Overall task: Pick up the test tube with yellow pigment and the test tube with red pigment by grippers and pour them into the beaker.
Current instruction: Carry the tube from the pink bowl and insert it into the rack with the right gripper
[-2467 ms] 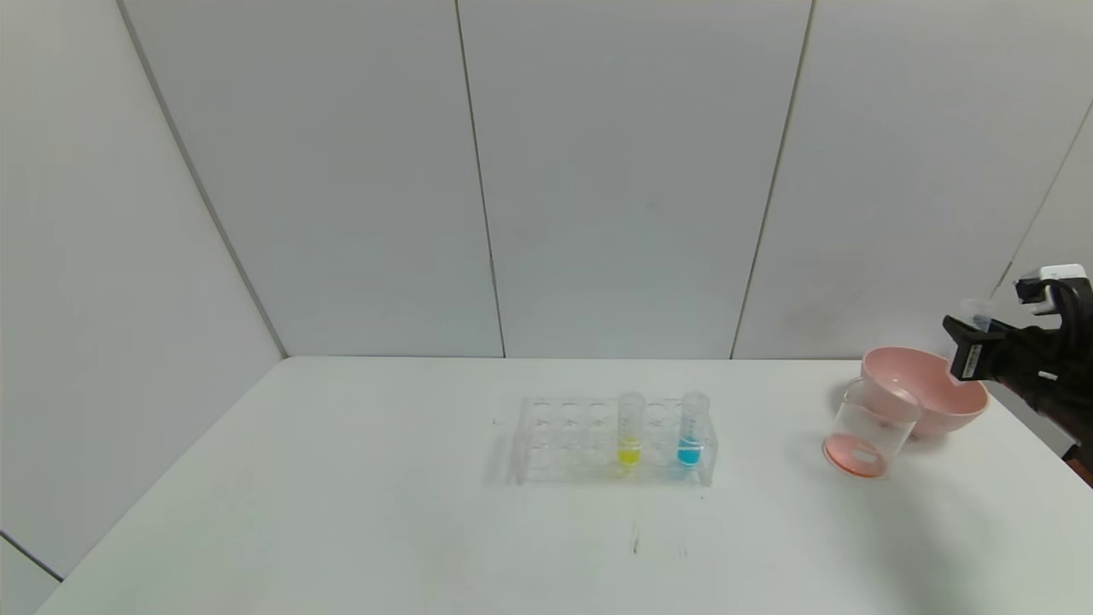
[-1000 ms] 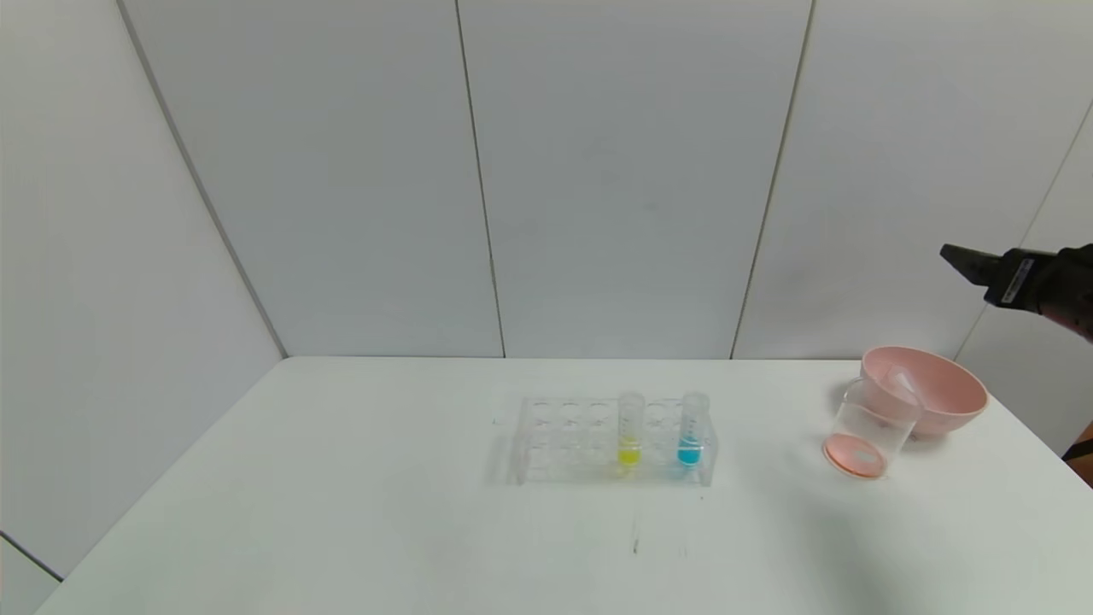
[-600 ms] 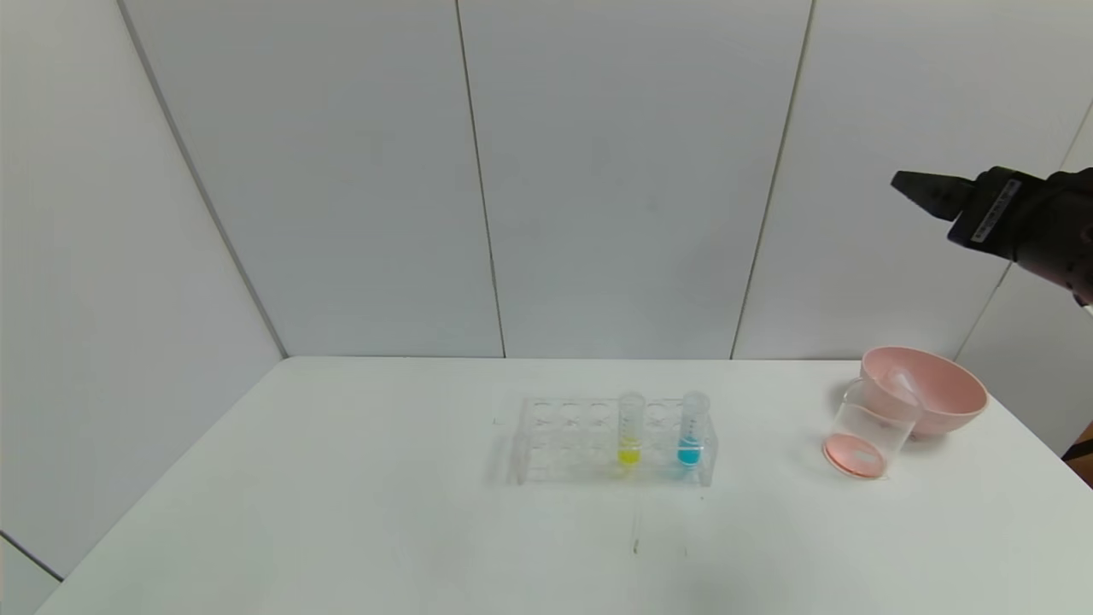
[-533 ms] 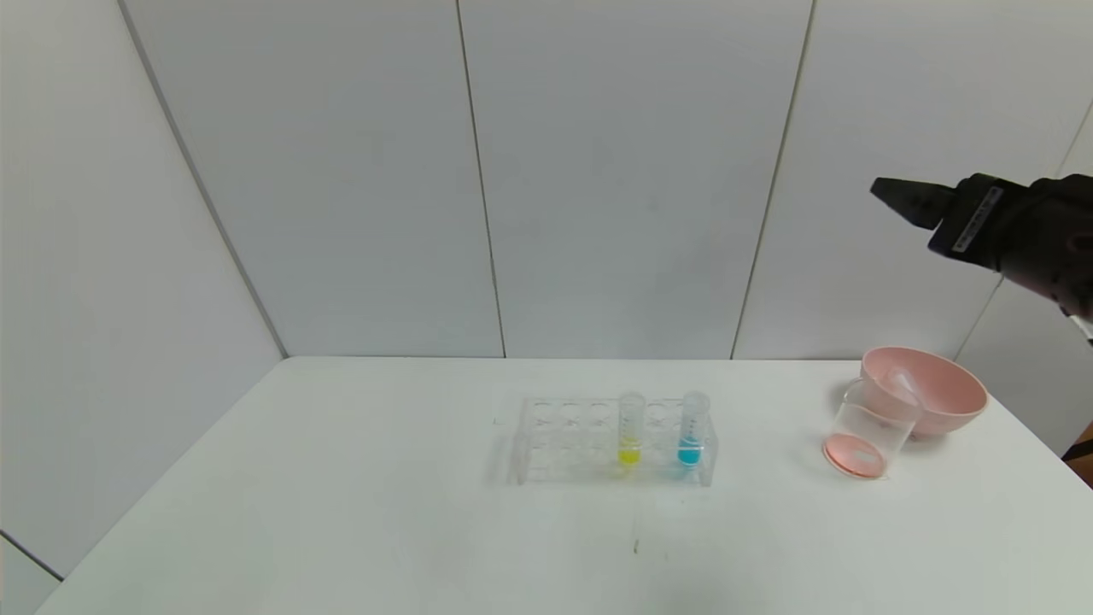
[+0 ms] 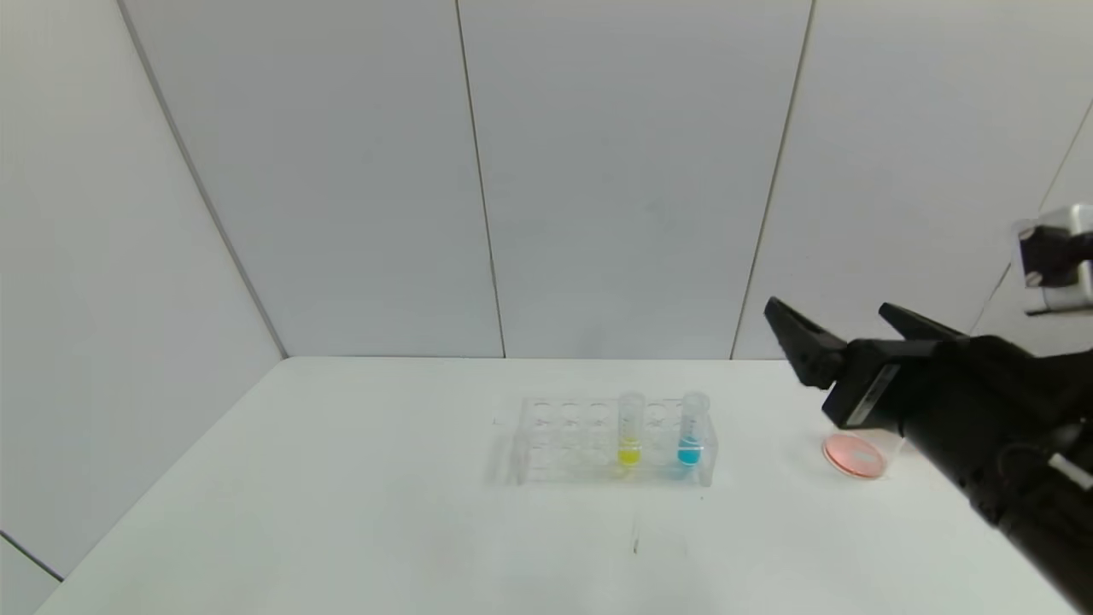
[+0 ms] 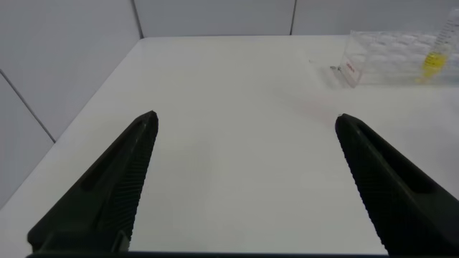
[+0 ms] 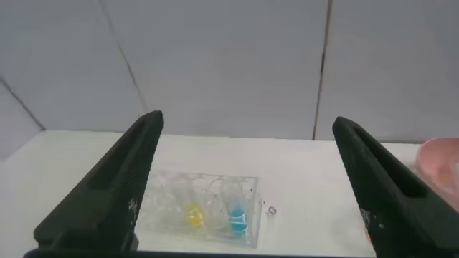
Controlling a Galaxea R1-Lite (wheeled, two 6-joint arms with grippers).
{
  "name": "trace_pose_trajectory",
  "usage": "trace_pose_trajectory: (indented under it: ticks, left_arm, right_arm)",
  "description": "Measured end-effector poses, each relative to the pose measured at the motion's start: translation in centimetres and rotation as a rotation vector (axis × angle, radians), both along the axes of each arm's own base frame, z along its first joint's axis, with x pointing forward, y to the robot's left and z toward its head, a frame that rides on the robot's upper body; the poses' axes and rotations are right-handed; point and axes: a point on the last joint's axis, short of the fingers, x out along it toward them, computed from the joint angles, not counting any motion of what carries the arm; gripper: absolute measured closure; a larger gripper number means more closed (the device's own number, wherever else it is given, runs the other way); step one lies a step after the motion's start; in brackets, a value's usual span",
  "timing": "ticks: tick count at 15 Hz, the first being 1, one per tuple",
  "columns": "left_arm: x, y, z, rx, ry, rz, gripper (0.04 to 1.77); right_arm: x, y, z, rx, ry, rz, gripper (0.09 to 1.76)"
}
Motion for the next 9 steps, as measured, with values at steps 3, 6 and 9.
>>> trace_pose_trajectory:
  ticks: [3,6,9]
  left_arm:
    - [0.0,0.0,0.0,0.0,0.0,0.0,0.05]
    - [0.0,0.0,0.0,0.0,0.0,0.0,0.05]
    - [0.0,0.0,0.0,0.0,0.0,0.0,0.05]
  right_arm:
    - [-1.8,2.5,-2.9,-0.071,-0.005,0.084,0.15]
    - [-2.5,4.8,-5.3,-0.131,0.042,0.129,0.15]
    - [-2.0,6.2,-7.0,-0.148,0.076,0.14,0.15]
